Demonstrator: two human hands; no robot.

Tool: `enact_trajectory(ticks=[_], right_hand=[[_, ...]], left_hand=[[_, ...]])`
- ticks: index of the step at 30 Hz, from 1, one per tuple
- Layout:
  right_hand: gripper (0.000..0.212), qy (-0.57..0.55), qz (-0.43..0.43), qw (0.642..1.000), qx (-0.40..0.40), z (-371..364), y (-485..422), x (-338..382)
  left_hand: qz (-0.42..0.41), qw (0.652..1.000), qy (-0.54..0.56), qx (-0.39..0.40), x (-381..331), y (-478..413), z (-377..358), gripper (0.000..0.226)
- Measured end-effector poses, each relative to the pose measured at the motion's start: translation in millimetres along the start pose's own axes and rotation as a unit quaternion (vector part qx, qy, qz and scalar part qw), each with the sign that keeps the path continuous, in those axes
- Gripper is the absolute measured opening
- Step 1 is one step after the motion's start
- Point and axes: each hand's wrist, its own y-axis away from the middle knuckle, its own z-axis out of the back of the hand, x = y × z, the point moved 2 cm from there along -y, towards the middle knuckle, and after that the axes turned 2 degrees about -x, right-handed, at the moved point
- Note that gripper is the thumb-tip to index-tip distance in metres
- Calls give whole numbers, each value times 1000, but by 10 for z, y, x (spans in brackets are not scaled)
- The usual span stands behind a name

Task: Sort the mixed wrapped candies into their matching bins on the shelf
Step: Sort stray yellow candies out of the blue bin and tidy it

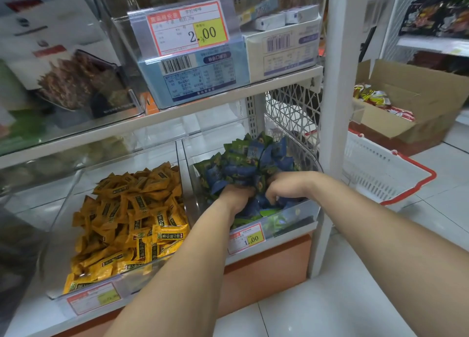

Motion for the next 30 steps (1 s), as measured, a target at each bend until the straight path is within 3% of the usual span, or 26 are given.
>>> enact_trajectory(ticks=[1, 4, 5, 10, 17, 23, 30], right_hand=[[18, -3, 6, 1000, 3, -9, 3, 5], [62, -22, 32, 999, 12, -18, -7, 2], [66, -29, 35, 999, 10, -19, -17, -5], [55, -96, 17, 995, 10, -25, -105, -47], [59, -68, 43, 997, -5, -61, -111, -25], [10, -176, 114, 977, -44, -41, -20, -1], [13, -245, 139, 950, -137, -17, 206, 139]], left_hand=[[1, 1000, 4, -2, 16, -5, 7, 34], [4, 1000, 19, -13, 41, 17, 13, 33], [7, 999, 29, -17, 44, 12, 15, 32], [83, 986, 141, -22, 17, 52, 44, 8], [80, 969, 232, -19, -1, 98, 38, 11], [-30, 976, 216, 15, -42, 170, 33, 17], [-140, 982, 119, 32, -201, 352, 122, 36]])
